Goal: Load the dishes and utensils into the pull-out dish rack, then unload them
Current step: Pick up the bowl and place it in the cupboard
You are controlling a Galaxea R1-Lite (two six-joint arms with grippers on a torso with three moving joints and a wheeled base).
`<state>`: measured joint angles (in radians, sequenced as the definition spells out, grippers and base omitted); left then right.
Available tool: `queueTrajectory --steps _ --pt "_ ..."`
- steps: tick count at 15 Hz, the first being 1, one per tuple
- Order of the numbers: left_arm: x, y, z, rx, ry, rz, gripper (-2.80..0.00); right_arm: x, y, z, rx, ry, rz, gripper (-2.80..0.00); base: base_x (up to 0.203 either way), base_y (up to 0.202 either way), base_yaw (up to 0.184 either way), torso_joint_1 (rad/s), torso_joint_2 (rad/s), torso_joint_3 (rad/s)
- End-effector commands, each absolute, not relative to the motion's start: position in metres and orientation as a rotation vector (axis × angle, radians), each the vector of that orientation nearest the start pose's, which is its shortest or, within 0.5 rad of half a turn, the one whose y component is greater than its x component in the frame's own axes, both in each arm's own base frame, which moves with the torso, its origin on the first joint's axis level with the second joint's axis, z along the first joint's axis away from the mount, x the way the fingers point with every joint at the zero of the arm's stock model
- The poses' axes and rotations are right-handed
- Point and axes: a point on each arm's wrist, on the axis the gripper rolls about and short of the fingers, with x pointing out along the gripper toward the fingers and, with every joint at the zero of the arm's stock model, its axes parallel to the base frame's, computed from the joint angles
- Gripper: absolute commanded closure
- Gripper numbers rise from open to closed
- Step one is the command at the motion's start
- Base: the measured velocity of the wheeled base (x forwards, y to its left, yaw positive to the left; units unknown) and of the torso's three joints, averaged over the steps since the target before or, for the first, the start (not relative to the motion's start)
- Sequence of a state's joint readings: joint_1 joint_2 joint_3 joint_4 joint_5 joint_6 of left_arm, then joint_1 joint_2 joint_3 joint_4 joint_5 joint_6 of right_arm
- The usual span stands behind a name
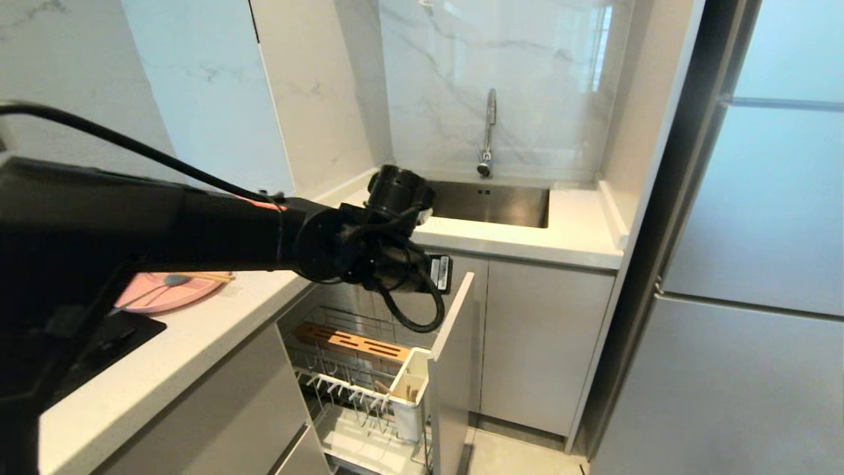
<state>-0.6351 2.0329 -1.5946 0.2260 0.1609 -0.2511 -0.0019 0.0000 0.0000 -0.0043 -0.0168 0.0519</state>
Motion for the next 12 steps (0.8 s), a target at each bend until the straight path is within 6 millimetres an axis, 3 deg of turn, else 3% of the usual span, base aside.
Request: queueTrajectory --steps 1,7,9,12 --pt "0.301 -0.219 0.247 -0.022 0.562 -0.389 0.00 -0.023 0.000 0.076 0.052 -0.004 -0.020 0.00 0.000 0.000 0.000 0.000 0.00 0.000" --pt "0.202 -0.147 0.353 -0.087 0.237 -0.389 0.00 -0.023 0.000 0.076 0.052 -0.005 -0.020 0.00 0.000 0.000 0.000 0.000 0.00 0.000" --pt "0.167 -0.120 0.370 -0.076 0.148 -0.347 0.00 -0.023 0.000 0.076 0.052 -0.004 -0.019 0.00 0.000 0.000 0.000 0.000 0.00 0.000" --pt "0.116 -0.070 0.370 -0.022 0.057 -0.256 0.00 -0.023 0.000 0.076 0.052 -0.004 -0.018 0.00 0.000 0.000 0.000 0.000 0.00 0.000"
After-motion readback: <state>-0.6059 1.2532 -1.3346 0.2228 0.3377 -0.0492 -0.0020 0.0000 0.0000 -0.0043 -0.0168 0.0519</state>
